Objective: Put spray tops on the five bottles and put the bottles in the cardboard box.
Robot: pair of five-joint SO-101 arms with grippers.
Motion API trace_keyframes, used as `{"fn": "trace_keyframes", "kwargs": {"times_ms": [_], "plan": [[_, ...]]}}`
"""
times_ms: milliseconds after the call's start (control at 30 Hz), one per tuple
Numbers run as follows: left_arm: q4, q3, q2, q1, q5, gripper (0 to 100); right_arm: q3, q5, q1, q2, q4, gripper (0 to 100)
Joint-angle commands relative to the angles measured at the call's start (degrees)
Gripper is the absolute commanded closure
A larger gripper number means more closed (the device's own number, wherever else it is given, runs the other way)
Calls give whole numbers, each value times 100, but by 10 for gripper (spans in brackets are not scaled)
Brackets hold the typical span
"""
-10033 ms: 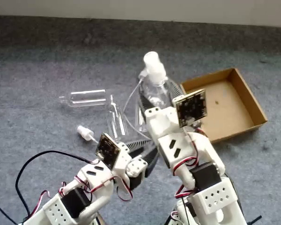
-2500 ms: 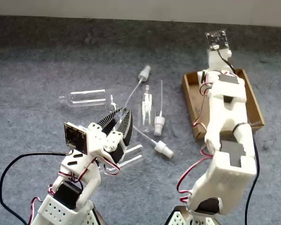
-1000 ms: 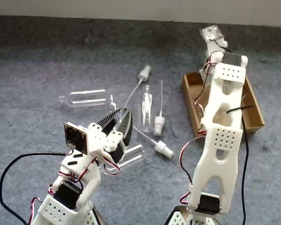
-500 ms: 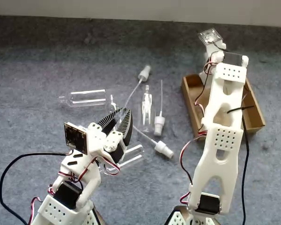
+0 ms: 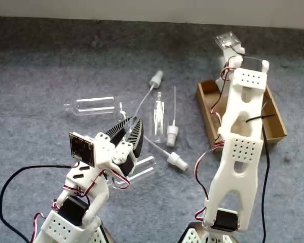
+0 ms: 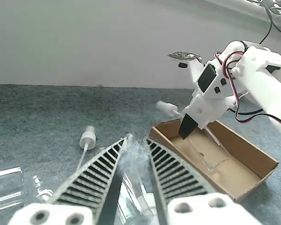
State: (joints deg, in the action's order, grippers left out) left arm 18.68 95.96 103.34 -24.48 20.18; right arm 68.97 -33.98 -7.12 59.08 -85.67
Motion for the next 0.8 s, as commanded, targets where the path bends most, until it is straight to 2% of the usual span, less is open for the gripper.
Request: {"fn": "trace_keyframes", "kwargs": {"times_ms": [0, 400, 533, 767], "plan": [[26, 110, 22, 57, -18, 994, 365, -62, -119, -145, -31, 914], [26, 110, 22, 57, -18, 994, 716, -9, -374, -189, -31, 929], [26, 110, 22, 57, -18, 994, 1156, 404, -453, -163, -31, 929], [26, 110, 13, 57, -18, 994, 1402, 466, -488, -171, -92, 929]]}}
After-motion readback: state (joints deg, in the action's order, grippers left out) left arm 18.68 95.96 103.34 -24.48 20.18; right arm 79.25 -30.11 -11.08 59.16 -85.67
